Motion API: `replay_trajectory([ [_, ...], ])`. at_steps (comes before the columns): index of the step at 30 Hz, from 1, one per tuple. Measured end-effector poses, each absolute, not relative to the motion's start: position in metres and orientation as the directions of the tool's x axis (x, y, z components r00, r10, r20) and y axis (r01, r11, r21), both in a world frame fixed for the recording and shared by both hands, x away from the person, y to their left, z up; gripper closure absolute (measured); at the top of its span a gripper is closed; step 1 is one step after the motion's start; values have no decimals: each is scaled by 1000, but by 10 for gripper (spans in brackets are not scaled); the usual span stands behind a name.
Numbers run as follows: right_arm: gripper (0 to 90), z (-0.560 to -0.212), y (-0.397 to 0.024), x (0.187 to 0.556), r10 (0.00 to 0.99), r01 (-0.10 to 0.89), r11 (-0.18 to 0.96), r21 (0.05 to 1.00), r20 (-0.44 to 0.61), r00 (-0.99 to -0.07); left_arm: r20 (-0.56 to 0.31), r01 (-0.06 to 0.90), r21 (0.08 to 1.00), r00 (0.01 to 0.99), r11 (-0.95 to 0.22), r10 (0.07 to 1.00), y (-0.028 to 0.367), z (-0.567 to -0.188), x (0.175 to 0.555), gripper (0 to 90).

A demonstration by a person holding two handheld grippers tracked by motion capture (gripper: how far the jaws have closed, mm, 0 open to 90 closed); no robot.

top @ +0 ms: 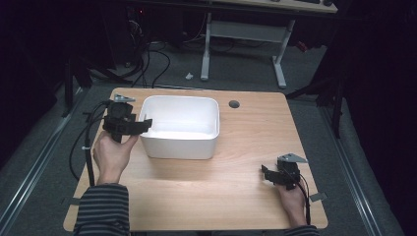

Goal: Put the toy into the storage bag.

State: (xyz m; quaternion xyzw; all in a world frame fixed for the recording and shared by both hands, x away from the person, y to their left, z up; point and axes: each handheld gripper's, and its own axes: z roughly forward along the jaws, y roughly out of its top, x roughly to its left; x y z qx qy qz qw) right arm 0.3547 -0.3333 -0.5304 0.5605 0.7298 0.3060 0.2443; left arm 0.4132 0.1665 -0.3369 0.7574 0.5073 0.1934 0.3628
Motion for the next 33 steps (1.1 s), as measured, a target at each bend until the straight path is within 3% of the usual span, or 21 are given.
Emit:
replay_trajectory([
  [13,286,-530,-333,355,967,668,186,721,-15,-253,-74,581,795,379,-175,923,193,-345,383,394],
  [33,286,-530,-333,355,967,667,188,721,-16,-255,-181,605,794,332,-62,926,224,-391,355,384],
])
